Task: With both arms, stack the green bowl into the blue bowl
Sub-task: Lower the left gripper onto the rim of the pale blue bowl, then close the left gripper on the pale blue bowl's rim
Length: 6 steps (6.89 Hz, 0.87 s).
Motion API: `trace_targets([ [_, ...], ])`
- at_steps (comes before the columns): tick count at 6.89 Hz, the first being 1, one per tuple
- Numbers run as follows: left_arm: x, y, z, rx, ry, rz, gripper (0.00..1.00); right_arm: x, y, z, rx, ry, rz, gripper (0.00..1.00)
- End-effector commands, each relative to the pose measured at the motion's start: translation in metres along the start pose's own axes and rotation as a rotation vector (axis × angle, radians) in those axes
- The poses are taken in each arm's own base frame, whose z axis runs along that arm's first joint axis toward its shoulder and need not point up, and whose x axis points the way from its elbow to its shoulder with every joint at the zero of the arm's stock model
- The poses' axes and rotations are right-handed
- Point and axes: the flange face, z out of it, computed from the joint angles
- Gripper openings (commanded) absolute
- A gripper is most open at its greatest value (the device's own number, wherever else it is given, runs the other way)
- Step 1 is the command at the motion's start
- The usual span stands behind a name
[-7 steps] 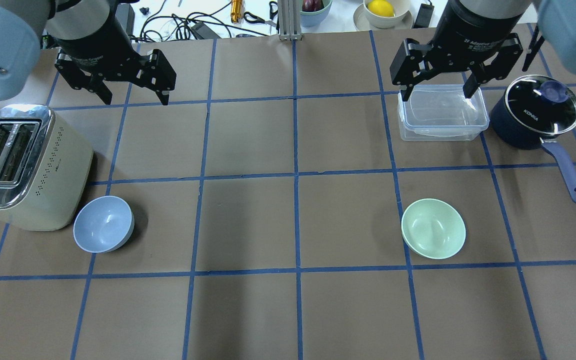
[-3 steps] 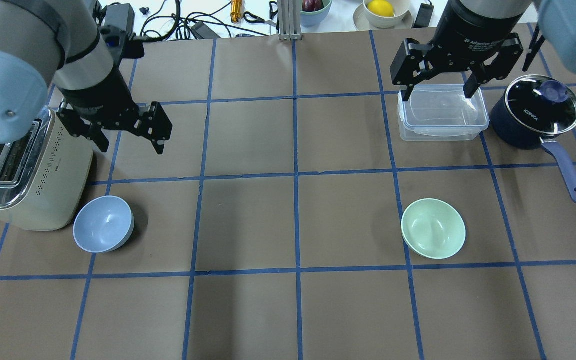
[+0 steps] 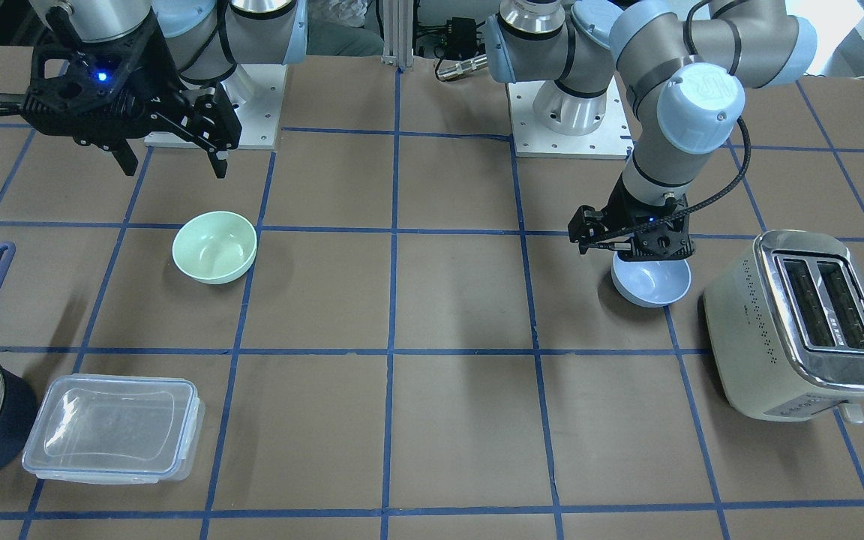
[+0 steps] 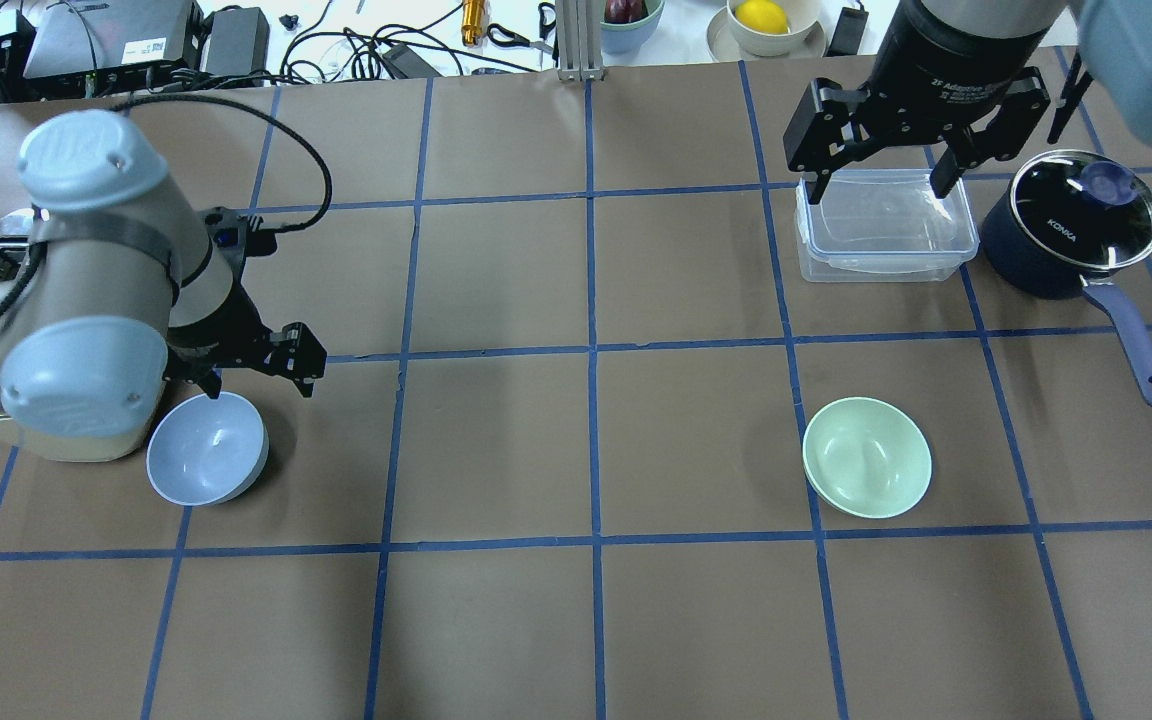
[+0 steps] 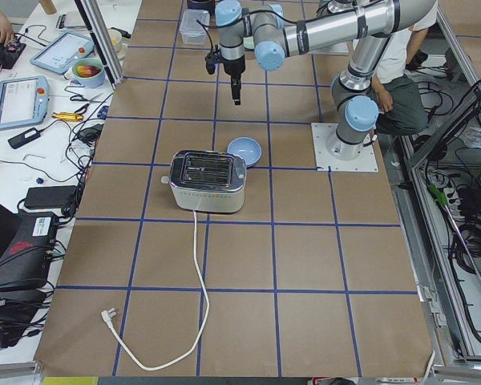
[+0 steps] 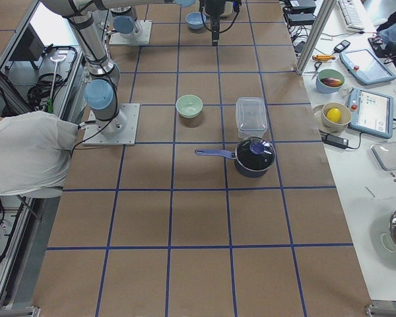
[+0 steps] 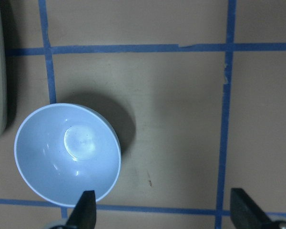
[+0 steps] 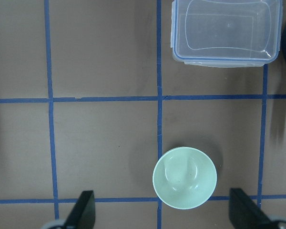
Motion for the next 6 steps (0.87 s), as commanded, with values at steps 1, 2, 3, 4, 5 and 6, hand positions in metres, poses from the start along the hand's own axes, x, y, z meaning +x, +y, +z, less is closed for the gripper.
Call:
trace_targets([
  [1,-0.005,0.02,0.068,0.05,-0.015,0.005,1.0,0.0,0.0,0.0,0.002,0.0,0.001,1.0],
  [2,-0.011,0.02,0.084,0.053,-0.018,-0.007,0.99,0.0,0.0,0.0,0.002,0.0,0.001,1.0],
  [3,-0.011,0.023,0.094,0.037,-0.014,-0.007,0.95,0.0,0.0,0.0,0.001,0.0,0.001,1.0],
  [4,-0.013,0.025,0.093,0.036,-0.036,0.015,0.2,-0.001,0.0,0.0,0.002,-0.002,-0.001,1.0],
  [5,-0.014,0.024,0.094,0.033,-0.045,0.022,0.07,-0.001,0.0,0.0,0.0,-0.002,-0.001,1.0],
  [6,-0.014,0.024,0.087,0.05,-0.051,0.021,0.0,-0.001,0.0,0.0,0.002,-0.002,-0.001,1.0],
])
